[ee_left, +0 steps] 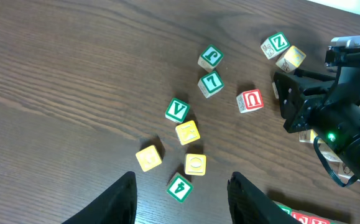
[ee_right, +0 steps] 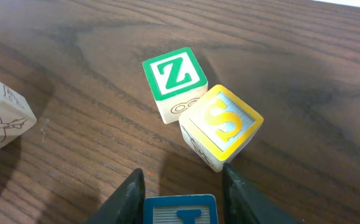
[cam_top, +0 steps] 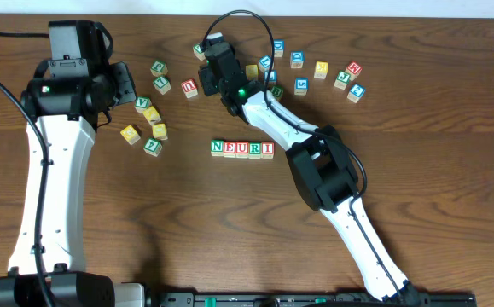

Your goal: Spell out NEURIPS

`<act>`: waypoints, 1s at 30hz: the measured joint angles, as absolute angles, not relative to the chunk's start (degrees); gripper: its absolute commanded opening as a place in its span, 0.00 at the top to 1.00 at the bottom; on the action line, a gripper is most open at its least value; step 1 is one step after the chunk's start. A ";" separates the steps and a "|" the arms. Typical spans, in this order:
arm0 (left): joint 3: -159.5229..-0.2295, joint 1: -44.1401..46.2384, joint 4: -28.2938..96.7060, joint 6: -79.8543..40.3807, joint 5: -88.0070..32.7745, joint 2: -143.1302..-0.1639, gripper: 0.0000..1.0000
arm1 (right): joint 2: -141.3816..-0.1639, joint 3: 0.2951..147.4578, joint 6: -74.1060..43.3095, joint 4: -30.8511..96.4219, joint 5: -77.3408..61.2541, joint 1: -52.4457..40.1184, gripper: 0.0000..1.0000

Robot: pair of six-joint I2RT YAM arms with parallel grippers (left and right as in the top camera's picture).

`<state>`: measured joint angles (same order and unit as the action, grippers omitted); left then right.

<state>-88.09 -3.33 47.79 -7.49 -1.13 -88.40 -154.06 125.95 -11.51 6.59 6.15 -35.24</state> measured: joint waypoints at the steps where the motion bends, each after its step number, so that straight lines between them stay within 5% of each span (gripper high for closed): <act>1: -88.09 -3.33 47.79 -7.49 -1.13 -88.40 0.53 | -154.06 125.95 -11.53 6.59 6.17 -35.24 0.68; 30: -88.09 -3.33 47.79 -7.49 -1.13 -88.40 0.53 | -146.12 126.28 -11.55 16.14 6.31 -35.24 0.84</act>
<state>-88.09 -3.33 47.79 -7.49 -1.13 -88.40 -146.12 126.28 -11.55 16.14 6.31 -35.24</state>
